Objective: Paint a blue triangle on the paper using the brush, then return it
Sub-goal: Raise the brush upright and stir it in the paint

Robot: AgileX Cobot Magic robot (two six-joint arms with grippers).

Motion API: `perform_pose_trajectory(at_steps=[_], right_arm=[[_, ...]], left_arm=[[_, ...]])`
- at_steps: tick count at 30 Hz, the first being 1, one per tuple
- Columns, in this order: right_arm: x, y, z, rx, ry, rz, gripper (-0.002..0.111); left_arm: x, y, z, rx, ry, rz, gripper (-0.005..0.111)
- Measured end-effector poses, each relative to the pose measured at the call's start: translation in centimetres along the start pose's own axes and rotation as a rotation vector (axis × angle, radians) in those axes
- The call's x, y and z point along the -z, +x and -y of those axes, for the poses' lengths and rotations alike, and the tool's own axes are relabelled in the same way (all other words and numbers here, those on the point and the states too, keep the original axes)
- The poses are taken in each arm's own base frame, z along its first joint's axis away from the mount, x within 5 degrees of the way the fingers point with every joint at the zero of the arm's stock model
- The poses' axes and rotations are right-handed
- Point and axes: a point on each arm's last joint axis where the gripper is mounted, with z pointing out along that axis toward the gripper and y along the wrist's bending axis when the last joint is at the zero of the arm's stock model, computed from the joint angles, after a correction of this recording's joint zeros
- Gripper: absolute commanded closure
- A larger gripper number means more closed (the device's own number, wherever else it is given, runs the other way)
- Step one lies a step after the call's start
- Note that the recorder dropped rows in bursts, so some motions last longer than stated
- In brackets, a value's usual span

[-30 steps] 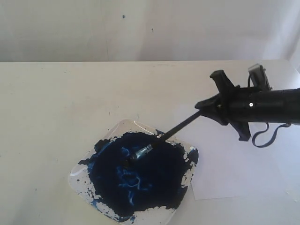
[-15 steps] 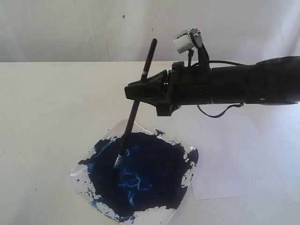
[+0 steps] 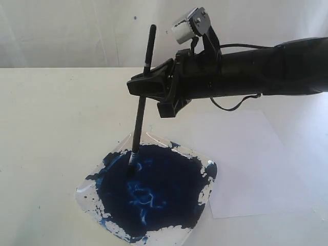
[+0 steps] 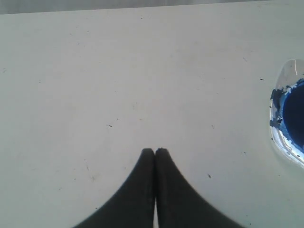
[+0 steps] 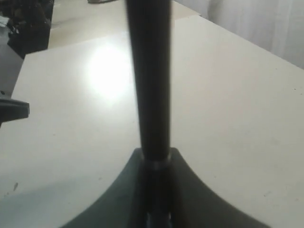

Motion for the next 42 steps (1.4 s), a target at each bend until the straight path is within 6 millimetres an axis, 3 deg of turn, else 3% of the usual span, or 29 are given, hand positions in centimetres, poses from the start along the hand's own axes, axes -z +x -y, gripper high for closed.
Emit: perform_pose_trajectory(at_steps=[16,25,37,42], right_arm=[[-0.4,0.7,-0.2,0.031,0.045,-0.121,0.108],[0.9,-1.4,-1.4,0.089,0.064,-0.075,0.108],[1.3,-2.0,-1.7,0.068,0.067,-0.062,0.108],[2.4,-3.5,-2.7,0.110,0.078,-0.026,0.108]], left_arm=[[0.0,0.0,0.0,0.000,0.000,0.000,0.107],[0.0,0.0,0.0,0.000,0.000,0.000,0.107],[0.0,0.0,0.0,0.000,0.000,0.000,0.107],[0.0,0.0,0.0,0.000,0.000,0.000,0.107]])
